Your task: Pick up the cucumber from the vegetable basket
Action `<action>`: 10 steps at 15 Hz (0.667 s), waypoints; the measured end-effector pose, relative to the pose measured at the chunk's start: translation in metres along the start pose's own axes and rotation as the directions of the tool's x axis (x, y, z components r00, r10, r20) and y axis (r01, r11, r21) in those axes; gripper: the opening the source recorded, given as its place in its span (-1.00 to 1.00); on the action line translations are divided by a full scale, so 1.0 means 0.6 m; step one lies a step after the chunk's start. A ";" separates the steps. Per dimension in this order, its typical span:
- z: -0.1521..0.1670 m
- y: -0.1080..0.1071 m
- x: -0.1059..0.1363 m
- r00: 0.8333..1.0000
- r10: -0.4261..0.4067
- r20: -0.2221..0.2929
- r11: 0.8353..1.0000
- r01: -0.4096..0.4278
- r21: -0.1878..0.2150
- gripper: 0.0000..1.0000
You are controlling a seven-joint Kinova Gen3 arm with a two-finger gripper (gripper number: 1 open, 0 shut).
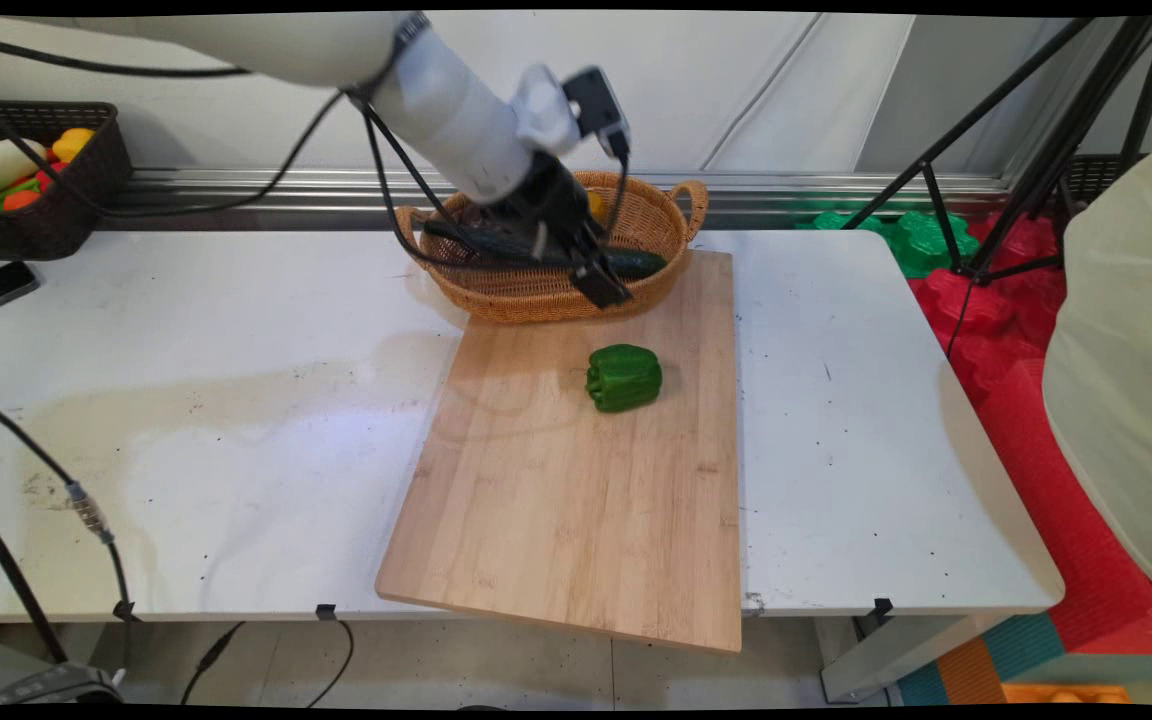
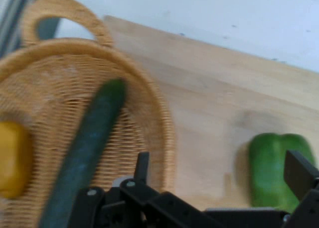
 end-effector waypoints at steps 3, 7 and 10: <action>-0.030 -0.051 -0.005 1.000 -0.002 -0.012 0.999 0.002 0.050 1.00; -0.030 -0.113 -0.007 1.000 0.024 0.016 0.994 -0.026 0.102 1.00; -0.007 -0.140 -0.007 0.998 0.048 0.049 0.993 -0.053 0.107 1.00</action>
